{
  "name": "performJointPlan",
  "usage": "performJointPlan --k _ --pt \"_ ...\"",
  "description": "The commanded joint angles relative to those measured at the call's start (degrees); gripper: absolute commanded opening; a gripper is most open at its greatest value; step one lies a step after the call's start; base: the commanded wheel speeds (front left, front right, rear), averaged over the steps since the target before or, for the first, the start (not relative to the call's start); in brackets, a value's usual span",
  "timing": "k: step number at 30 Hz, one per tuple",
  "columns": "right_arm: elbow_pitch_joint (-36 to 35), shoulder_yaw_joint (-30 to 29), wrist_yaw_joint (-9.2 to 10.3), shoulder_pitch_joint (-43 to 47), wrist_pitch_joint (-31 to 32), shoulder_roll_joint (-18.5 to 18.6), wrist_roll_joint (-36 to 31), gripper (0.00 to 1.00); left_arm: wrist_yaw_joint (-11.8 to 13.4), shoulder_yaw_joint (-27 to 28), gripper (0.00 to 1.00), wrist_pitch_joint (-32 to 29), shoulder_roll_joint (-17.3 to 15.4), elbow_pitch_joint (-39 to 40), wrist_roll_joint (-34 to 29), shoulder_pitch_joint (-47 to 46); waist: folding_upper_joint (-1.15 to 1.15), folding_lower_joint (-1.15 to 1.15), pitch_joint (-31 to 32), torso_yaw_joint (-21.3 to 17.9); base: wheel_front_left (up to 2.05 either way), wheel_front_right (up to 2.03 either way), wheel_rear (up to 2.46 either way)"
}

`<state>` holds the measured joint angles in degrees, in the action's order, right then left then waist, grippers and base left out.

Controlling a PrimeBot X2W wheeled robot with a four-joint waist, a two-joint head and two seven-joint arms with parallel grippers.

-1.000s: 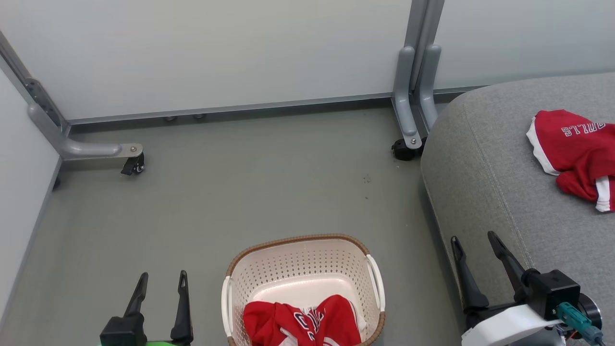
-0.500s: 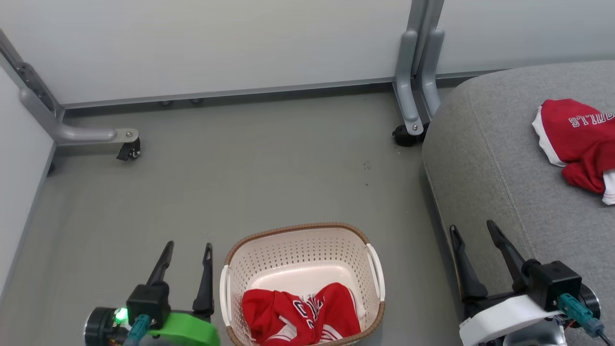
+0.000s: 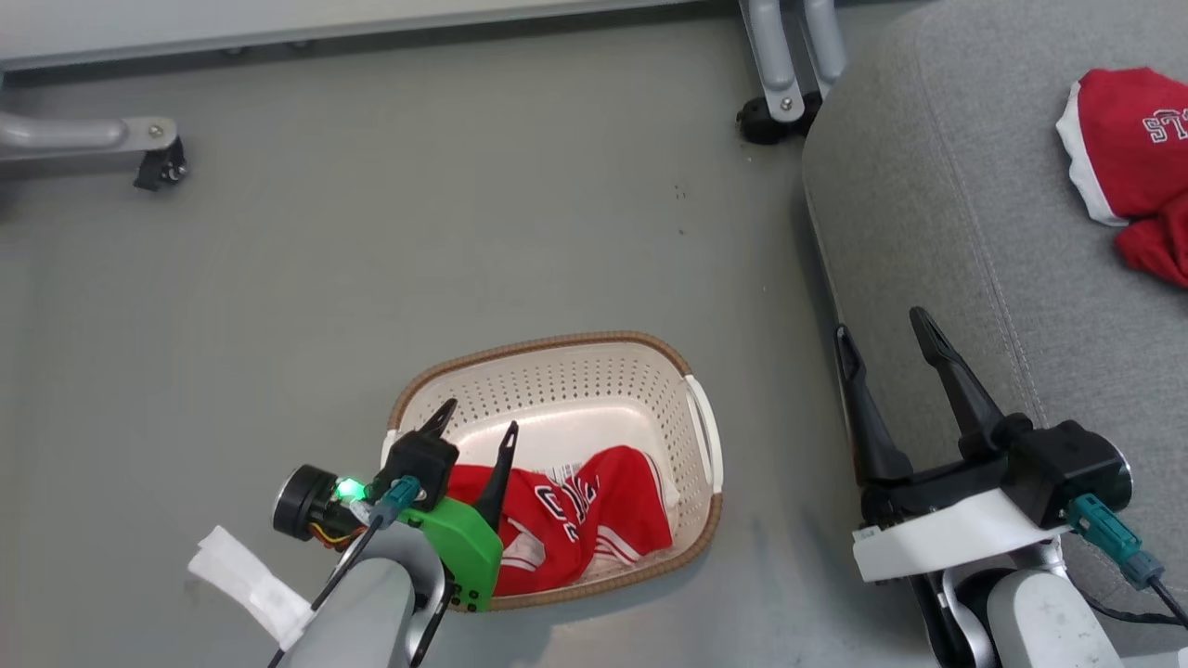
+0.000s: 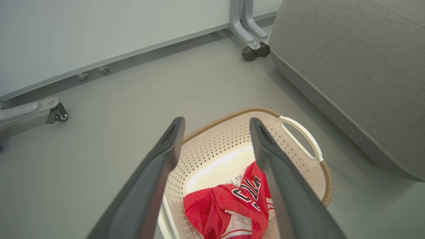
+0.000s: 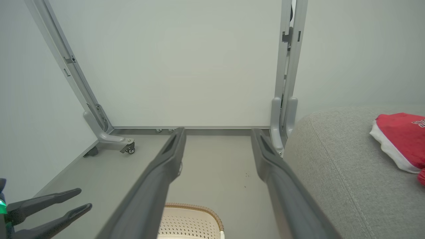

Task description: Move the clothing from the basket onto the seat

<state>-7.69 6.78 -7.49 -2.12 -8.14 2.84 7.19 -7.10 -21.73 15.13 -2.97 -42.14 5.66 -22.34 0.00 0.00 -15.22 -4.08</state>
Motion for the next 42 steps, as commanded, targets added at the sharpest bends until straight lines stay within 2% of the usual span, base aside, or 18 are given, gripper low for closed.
performJointPlan --k 1,9,16,28,42 --pt "-0.05 0.28 0.0 -1.58 -0.8 0.11 0.38 1.0 -0.33 -1.57 1.0 -0.32 -0.12 -2.68 0.12 -3.05 0.0 0.0 -8.5 -3.56 0.0 0.0 0.0" --pt "1.45 2.17 0.0 -6.17 -3.73 0.07 2.03 1.0 -0.42 -15.27 1.0 -5.18 -0.16 -13.8 5.22 -12.72 0.0 0.0 -18.49 -6.57 0.0 0.0 0.0" --pt "3.26 4.21 0.0 -9.81 -5.92 0.05 4.65 1.0 -0.43 -21.96 1.0 -8.78 -1.28 -21.29 7.96 -20.19 0.0 0.0 -26.5 -9.56 0.0 0.0 0.0" --pt "4.87 7.66 0.0 -14.87 -7.08 0.03 10.85 1.0 -0.38 -25.57 1.0 -13.07 -6.32 -27.49 12.96 -26.24 0.0 0.0 -35.3 -14.06 0.0 0.0 0.0" --pt "3.95 10.05 0.0 -17.16 -7.08 0.04 15.12 1.0 -0.38 -27.7 1.0 -16.57 -10.94 -29.18 16.21 -29.7 0.0 0.0 -40.51 -17.4 0.0 0.0 0.0"
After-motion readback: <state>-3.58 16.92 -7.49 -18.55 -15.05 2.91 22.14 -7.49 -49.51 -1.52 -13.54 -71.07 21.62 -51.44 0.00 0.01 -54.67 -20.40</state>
